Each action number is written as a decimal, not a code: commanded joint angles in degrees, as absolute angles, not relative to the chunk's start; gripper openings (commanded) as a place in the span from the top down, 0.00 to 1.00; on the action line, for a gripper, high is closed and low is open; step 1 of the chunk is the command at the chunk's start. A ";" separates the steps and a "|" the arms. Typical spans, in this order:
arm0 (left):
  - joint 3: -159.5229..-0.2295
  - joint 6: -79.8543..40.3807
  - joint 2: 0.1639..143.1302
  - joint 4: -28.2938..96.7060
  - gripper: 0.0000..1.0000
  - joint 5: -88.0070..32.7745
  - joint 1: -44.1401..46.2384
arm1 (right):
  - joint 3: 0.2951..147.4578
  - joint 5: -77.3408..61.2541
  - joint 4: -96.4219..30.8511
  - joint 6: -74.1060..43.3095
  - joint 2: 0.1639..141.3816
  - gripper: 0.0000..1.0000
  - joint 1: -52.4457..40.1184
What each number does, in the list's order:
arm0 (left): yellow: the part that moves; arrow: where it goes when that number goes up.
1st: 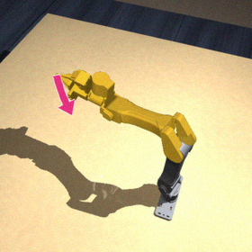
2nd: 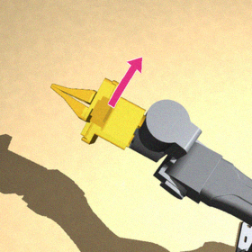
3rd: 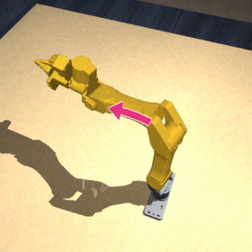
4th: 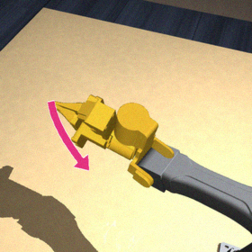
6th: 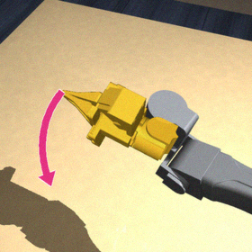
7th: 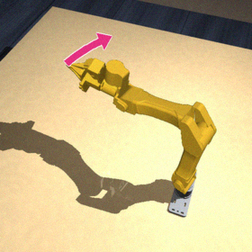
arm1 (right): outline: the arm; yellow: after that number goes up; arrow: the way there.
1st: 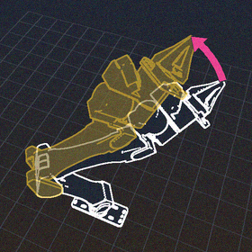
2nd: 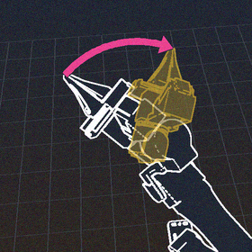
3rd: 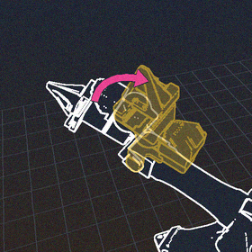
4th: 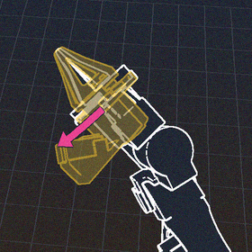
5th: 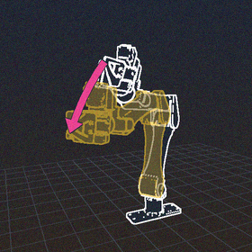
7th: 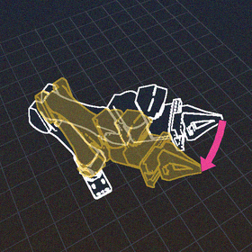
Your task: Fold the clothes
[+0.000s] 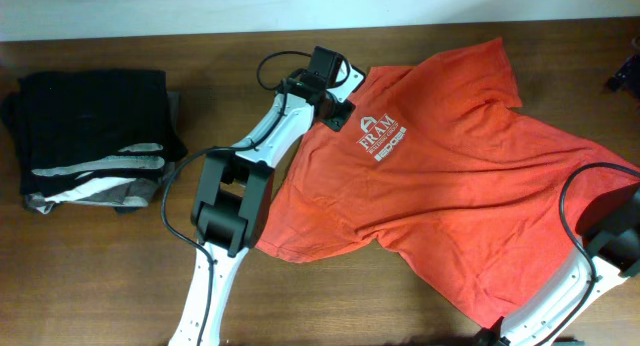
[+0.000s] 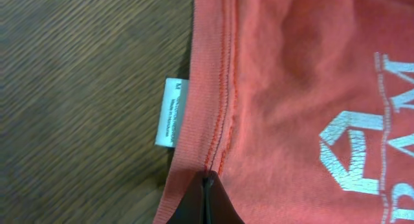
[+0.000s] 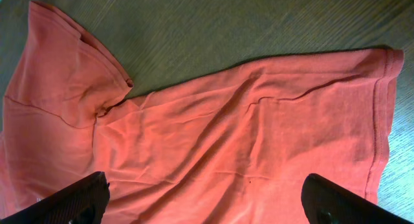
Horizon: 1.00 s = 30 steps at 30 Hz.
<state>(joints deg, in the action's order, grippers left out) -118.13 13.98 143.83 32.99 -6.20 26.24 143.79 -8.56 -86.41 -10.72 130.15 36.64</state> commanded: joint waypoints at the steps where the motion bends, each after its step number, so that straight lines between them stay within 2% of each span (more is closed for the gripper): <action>1: -117.69 14.85 147.94 35.79 1.00 2.68 25.21 | 144.22 -8.82 -86.56 -10.98 129.73 0.01 36.38; 15: -117.69 4.10 148.20 45.04 1.00 4.36 14.15 | 144.22 -8.82 -86.56 -10.98 129.73 0.01 36.38; 20: -117.69 -3.60 148.20 49.56 1.00 4.29 9.06 | 144.22 -8.84 -86.59 -10.98 129.73 0.01 36.38; 30: -118.02 -3.86 146.85 51.90 1.00 1.17 4.82 | 144.22 -8.82 -86.56 -10.98 129.73 0.01 36.38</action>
<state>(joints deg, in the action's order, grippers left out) -120.97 -2.87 143.00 50.13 -1.15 6.07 143.79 -8.56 -86.41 -10.74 130.15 36.64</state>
